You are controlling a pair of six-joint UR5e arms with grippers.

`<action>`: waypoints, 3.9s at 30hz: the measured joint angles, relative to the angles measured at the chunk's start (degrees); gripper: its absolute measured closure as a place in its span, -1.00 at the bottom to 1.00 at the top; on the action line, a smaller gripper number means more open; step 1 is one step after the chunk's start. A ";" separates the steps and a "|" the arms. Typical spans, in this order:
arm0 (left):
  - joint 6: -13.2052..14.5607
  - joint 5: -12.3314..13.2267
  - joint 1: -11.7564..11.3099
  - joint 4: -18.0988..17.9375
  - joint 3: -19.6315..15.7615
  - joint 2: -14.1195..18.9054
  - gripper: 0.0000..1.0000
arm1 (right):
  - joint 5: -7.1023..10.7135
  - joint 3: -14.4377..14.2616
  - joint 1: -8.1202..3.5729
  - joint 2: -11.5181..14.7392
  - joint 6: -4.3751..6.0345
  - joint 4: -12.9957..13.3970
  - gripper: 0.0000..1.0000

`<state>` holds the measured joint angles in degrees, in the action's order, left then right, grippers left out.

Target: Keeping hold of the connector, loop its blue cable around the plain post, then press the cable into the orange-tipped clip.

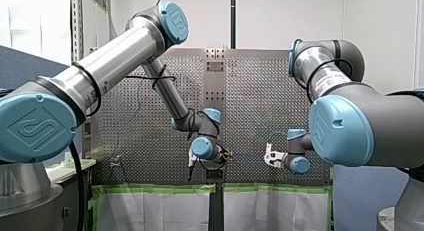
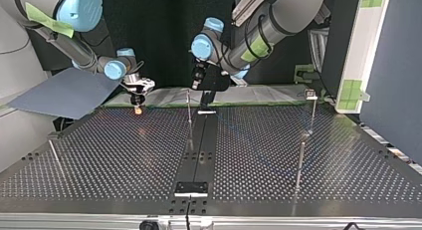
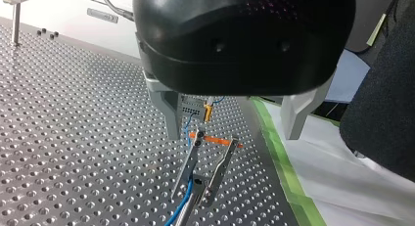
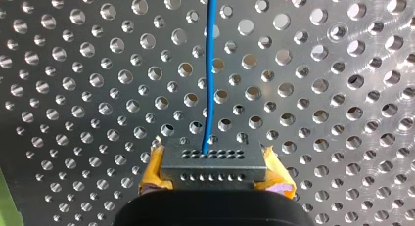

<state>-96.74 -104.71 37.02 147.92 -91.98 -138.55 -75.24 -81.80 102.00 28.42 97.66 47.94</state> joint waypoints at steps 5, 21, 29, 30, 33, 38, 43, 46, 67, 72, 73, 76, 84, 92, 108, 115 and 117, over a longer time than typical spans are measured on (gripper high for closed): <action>-0.22 -0.20 0.02 0.01 0.00 0.00 -1.00 | 0.00 0.00 0.00 0.01 0.00 -0.02 1.00; -1.91 -0.31 -0.21 0.02 0.01 0.01 -1.00 | 0.00 0.00 -0.01 -0.06 0.01 -0.09 1.00; -4.99 -0.22 -0.79 0.49 0.04 0.02 -1.00 | 0.00 0.00 -0.01 -0.07 0.01 -0.03 1.00; -4.98 -0.21 -0.85 0.72 0.04 0.01 -1.00 | 0.00 0.00 0.00 -0.06 0.00 -0.03 1.00; -4.18 -0.09 -0.99 1.96 0.02 0.12 -1.00 | 0.00 0.00 -0.01 -0.07 0.00 -0.02 1.00; -1.82 0.95 -0.86 4.63 -0.43 1.21 -1.00 | 0.02 0.00 -0.05 -0.10 0.00 -0.02 1.00; -1.23 2.13 -1.07 5.16 -1.98 3.04 -1.00 | 0.14 0.00 -0.08 -0.14 0.07 0.04 1.00; -1.19 2.68 -1.44 4.22 -3.59 4.70 -1.00 | 0.19 0.00 -0.08 -0.15 0.12 0.09 1.00; -10.87 2.16 -4.16 -7.92 -16.01 17.12 -1.00 | 0.18 0.00 -0.09 -0.24 0.43 0.07 1.00; -13.04 1.63 -4.64 -10.94 -19.06 20.16 -1.00 | 0.15 0.00 -0.09 -0.25 0.71 0.19 1.00; -13.38 1.71 -4.73 -11.47 -19.57 20.68 -1.00 | 0.14 0.00 -0.09 -0.29 0.75 0.17 1.00; -14.69 2.45 -4.99 -13.07 -21.18 22.29 -1.00 | 0.06 0.00 -0.09 -0.31 0.78 0.08 1.00; -15.71 4.46 -5.41 -17.34 -25.45 26.55 -1.00 | -0.05 0.00 -0.08 -0.32 0.79 -0.11 1.00; -14.18 4.27 -5.63 -21.81 -29.92 31.03 -1.00 | -0.14 0.00 -0.08 -0.33 0.79 -0.24 1.00; -13.36 3.07 -6.79 -30.54 -38.67 39.77 -1.00 | -0.31 0.00 0.19 -0.34 0.67 -0.57 1.00; -12.67 3.08 -7.39 -33.43 -42.53 42.60 -1.00 | -1.20 0.00 0.20 -0.34 0.33 -1.23 1.00; -12.60 3.09 -7.47 -33.60 -43.69 42.51 -1.00 | -1.27 0.00 0.18 -0.33 0.26 -1.41 1.00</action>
<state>-109.34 -101.62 29.54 114.32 -135.66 -96.04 -76.51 -81.80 102.17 28.09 97.92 46.52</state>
